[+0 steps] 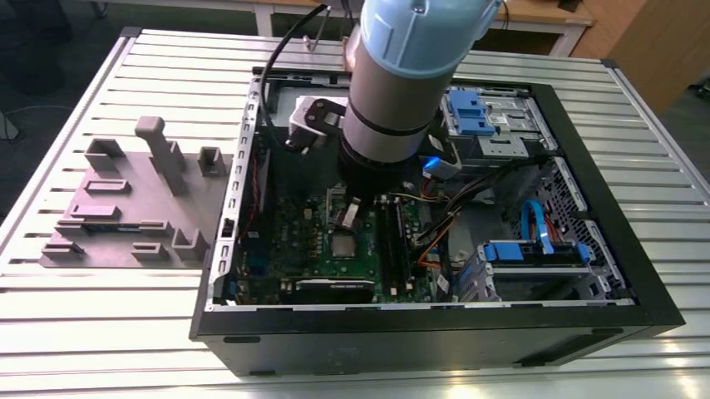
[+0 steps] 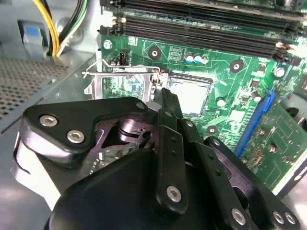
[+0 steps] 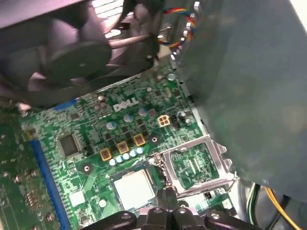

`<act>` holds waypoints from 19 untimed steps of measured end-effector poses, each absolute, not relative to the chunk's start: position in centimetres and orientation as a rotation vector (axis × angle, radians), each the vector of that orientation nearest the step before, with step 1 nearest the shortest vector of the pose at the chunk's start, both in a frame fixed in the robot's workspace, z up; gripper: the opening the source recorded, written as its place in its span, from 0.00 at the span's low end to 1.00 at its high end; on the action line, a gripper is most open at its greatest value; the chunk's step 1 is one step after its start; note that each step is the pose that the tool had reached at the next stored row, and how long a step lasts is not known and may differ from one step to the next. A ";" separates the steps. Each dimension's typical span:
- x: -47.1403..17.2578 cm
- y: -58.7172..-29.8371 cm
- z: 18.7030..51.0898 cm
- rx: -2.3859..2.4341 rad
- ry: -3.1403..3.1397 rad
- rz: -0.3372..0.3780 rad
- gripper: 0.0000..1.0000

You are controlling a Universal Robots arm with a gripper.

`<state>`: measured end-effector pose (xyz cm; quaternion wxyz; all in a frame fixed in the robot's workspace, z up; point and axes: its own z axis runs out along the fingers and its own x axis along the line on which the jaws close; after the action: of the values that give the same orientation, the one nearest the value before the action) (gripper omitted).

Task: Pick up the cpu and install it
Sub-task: 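Close the cpu cover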

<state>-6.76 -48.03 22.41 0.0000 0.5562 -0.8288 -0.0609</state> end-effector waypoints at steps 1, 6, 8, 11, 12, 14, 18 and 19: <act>-6.7 -48.0 22.4 1.755 -2.598 -0.191 0.10; -5.8 -47.9 22.4 1.755 -2.599 -0.193 0.10; -5.4 -47.8 22.4 1.755 -2.599 -0.193 0.10; -5.0 -47.7 22.4 1.757 -2.601 -0.201 0.10; -5.0 -47.7 22.4 1.762 -2.607 -0.222 0.10; -4.9 -47.7 22.4 1.773 -2.619 -0.271 0.10; -4.9 -47.7 22.3 1.783 -2.645 -0.357 0.10; -4.9 -47.7 22.3 1.780 -2.655 -0.377 0.10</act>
<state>-4.89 -47.69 22.26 -0.0384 0.5528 -0.8242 -0.1169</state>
